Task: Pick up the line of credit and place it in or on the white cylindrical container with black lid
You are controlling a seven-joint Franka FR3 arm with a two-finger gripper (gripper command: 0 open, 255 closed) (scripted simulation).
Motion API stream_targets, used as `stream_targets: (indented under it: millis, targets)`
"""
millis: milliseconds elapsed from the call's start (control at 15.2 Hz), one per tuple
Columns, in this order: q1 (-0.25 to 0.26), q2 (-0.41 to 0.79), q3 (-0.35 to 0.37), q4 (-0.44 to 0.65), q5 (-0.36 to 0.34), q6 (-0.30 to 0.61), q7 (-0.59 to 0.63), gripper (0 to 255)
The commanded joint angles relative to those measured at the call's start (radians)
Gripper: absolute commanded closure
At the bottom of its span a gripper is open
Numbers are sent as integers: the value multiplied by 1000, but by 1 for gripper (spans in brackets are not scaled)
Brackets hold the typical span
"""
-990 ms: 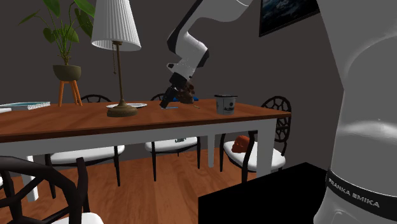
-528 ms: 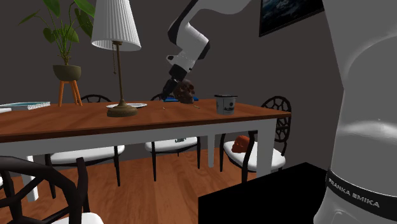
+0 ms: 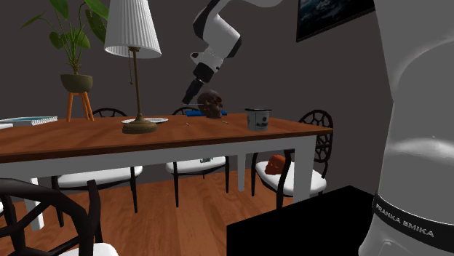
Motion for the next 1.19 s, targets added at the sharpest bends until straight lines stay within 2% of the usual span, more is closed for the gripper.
stream_targets:
  millis: [0,528,1122]
  targets:
    - [0,-11,-2,12,-9,-18,15,255]
    - [-1,-33,-9,74,-37,-89,67,255]
    - [-111,-140,-90,-34,-47,-195,-91,255]
